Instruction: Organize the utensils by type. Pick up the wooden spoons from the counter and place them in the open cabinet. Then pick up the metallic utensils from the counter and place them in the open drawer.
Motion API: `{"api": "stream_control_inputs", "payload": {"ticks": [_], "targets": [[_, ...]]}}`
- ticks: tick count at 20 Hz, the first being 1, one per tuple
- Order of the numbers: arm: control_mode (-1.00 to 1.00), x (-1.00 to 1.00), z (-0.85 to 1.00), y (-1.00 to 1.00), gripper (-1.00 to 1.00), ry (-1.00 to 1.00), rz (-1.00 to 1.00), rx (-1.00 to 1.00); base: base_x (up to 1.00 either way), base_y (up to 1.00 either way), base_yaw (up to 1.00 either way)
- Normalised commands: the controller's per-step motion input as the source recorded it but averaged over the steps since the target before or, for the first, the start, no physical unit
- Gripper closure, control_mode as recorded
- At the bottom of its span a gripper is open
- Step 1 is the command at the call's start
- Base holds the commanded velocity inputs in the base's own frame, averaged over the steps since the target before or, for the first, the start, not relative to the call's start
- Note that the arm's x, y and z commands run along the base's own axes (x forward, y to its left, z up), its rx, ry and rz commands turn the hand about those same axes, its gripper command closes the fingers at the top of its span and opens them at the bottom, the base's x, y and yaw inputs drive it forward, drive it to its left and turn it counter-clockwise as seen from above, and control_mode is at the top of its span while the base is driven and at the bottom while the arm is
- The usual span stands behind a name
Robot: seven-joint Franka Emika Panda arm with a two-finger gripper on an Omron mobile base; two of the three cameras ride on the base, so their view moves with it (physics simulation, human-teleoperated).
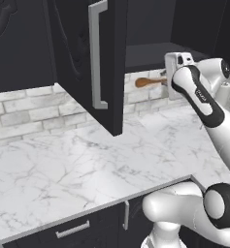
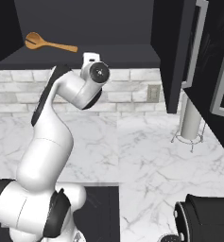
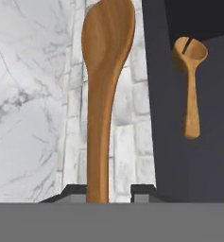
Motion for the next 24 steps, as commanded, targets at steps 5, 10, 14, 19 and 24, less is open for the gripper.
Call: {"api": "stream_control_inputs", "payload": {"ticks": [5, 10, 14, 19, 24], "targets": [[-1.0, 0.51, 0.49, 0.0, 1.0, 0.07, 0.0, -0.06, 0.0, 0.0, 0.0], [-1.0, 0.43, 0.5, 0.0, 1.0, 0.04, 0.0, -0.01, 0.0, 0.0, 0.0], [-1.0, 0.26, 0.5, -0.02, 1.0, 0.0, 0.0, 0.0, 0.0, 0.0, 0.0], [-1.0, 0.53, 0.31, -0.01, 1.0, 0.0, 0.0, 0.0, 0.0, 0.0, 0.0], [-1.0, 0.82, 0.01, 0.0, 1.0, 0.0, 0.0, 0.0, 0.0, 0.0, 0.0]]}}
